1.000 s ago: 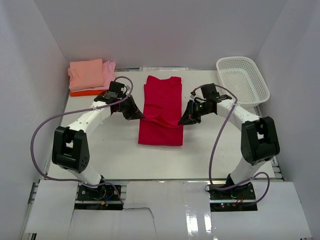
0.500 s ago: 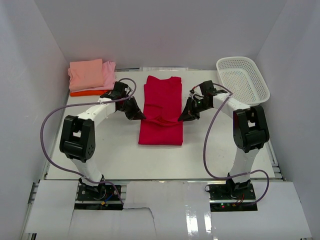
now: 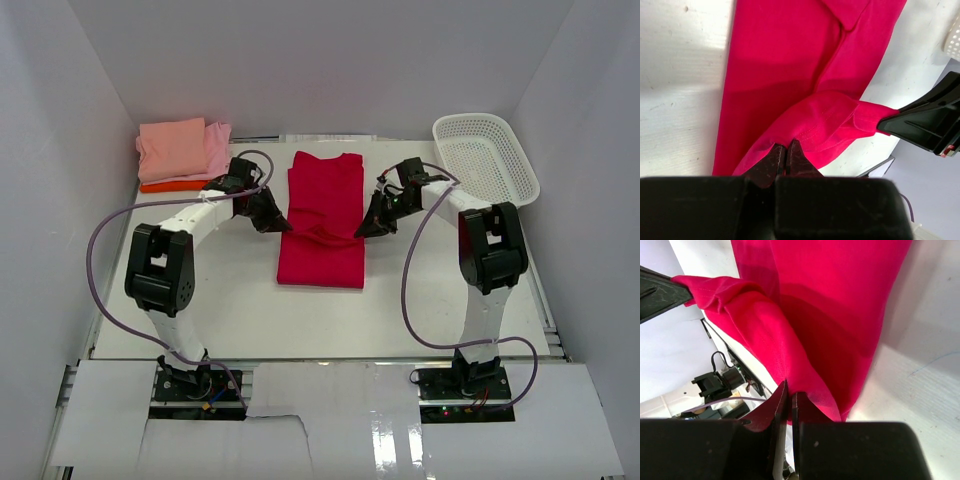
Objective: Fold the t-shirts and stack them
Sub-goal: Fold the folded rectangular tshirt in 1/3 of the way
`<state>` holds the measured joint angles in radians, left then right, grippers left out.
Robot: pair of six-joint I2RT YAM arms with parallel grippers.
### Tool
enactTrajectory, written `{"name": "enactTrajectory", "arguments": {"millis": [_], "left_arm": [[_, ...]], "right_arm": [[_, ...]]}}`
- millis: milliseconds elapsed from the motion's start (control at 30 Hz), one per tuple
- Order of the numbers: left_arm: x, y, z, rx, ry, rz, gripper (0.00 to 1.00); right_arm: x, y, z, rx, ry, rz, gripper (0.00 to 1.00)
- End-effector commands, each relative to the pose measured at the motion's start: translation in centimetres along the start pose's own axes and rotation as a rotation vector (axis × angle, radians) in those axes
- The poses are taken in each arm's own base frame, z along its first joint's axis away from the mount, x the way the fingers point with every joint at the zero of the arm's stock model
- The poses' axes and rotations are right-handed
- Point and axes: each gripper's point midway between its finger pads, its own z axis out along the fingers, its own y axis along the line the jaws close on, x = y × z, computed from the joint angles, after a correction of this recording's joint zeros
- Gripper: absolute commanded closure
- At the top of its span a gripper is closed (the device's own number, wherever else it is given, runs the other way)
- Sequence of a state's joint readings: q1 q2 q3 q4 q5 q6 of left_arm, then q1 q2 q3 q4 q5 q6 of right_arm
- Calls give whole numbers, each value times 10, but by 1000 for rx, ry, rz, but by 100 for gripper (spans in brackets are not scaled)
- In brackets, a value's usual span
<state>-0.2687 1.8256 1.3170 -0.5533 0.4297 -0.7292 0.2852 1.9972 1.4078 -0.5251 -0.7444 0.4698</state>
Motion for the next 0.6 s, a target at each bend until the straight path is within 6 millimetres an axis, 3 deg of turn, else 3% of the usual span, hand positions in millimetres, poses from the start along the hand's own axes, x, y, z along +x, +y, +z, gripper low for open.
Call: {"name": "enactTrajectory", "arguments": {"millis": [0,567], "left_arm": [[-21,-11,-7,26,-60,31,100],[-30,-3,19,44,-68,38,100]], "right_arm": [[-14,9,-6,-28,-24,-39,92],[-28,-9,4,3,-30,-49,92]]}}
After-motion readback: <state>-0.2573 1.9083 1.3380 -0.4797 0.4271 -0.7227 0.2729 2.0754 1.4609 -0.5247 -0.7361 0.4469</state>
